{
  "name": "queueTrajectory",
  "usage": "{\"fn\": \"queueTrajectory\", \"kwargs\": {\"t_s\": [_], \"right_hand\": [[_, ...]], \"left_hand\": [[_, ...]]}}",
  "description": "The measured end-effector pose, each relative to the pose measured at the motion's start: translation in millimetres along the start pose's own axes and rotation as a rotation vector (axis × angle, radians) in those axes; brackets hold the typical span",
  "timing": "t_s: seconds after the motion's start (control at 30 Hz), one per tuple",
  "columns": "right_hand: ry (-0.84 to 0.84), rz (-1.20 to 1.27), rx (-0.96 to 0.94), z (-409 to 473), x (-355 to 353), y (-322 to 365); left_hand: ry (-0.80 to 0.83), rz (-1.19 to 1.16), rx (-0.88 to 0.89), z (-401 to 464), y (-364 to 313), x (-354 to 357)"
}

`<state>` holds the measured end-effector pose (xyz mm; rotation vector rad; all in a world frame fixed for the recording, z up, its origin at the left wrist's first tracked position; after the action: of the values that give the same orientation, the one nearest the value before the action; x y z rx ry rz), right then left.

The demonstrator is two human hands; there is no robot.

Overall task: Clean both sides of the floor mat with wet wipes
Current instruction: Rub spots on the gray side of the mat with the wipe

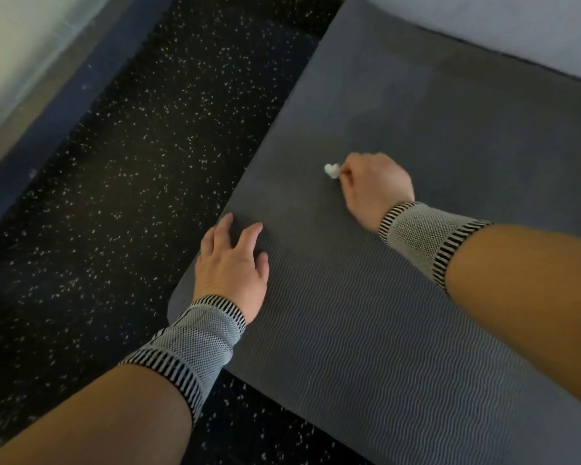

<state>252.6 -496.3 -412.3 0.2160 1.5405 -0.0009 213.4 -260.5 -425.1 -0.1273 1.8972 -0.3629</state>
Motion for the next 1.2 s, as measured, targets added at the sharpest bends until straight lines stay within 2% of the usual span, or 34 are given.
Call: {"fn": "queueTrajectory", "kwargs": {"t_s": [0.07,0.17,0.23,0.27,0.37,0.43,0.47,0.53,0.6,0.63,0.73,0.77,0.8,0.83,0.9,0.97,1.0,1.1,1.13,1.2], "right_hand": [[-0.002,0.01,0.048,-8,4,7],[0.11,0.094,-0.309,-62,5,59],[0.134,0.071,-0.433,-60,6,58],[0.121,0.03,-0.372,-45,5,50],[0.025,0.003,0.005,0,5,14],[0.026,0.018,0.04,-4,8,23],[0.053,0.039,-0.046,-17,9,41],[0.146,0.067,-0.331,-53,10,76],[0.141,0.038,-0.499,-53,10,74],[0.13,0.01,-0.464,-39,8,66],[0.052,0.009,-0.053,8,8,28],[0.037,0.019,0.03,11,11,26],[0.043,0.02,0.032,5,12,35],[0.06,0.034,-0.05,-7,12,53],[0.127,0.067,-0.344,-44,15,85],[0.164,0.037,-0.474,-42,15,80],[0.146,0.021,-0.414,-27,12,70],[0.063,-0.005,-0.01,19,11,30],[0.046,-0.011,0.045,20,13,30],[0.06,0.015,-0.085,2,13,59]], "left_hand": [[0.004,0.018,0.009,1,0,-2],[0.011,0.031,0.014,3,1,-3],[0.004,0.036,0.015,4,3,-3],[-0.001,0.036,0.013,4,3,-2],[-0.014,0.035,0.013,4,2,-1],[-0.004,0.05,0.014,5,2,-2],[0.0,0.056,0.014,5,3,-3],[0.004,0.058,0.02,5,4,-4],[-0.002,0.053,0.031,6,4,-4],[-0.003,0.059,0.036,6,4,-4],[0.0,0.081,0.041,4,4,-4],[0.006,0.085,0.041,3,3,-4],[0.012,0.085,0.039,3,3,-4],[0.017,0.085,0.037,3,3,-5],[0.021,0.084,0.043,3,3,-4],[0.019,0.073,0.05,3,4,-3],[0.018,0.07,0.051,3,5,-2],[0.013,0.063,0.047,0,6,-1],[0.018,0.062,0.043,0,6,-2],[0.028,0.048,0.038,1,7,-2]]}}
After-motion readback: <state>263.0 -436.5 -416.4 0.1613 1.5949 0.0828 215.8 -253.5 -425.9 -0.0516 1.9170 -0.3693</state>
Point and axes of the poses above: each hand's wrist, its own z-axis towards the middle knuckle, its own x-axis out of the palm, y = z × x, the point moved 3 cm from there along z, towards the middle knuckle, and after that the axes turned 7 degrees about -z, right-handed, at the moved point
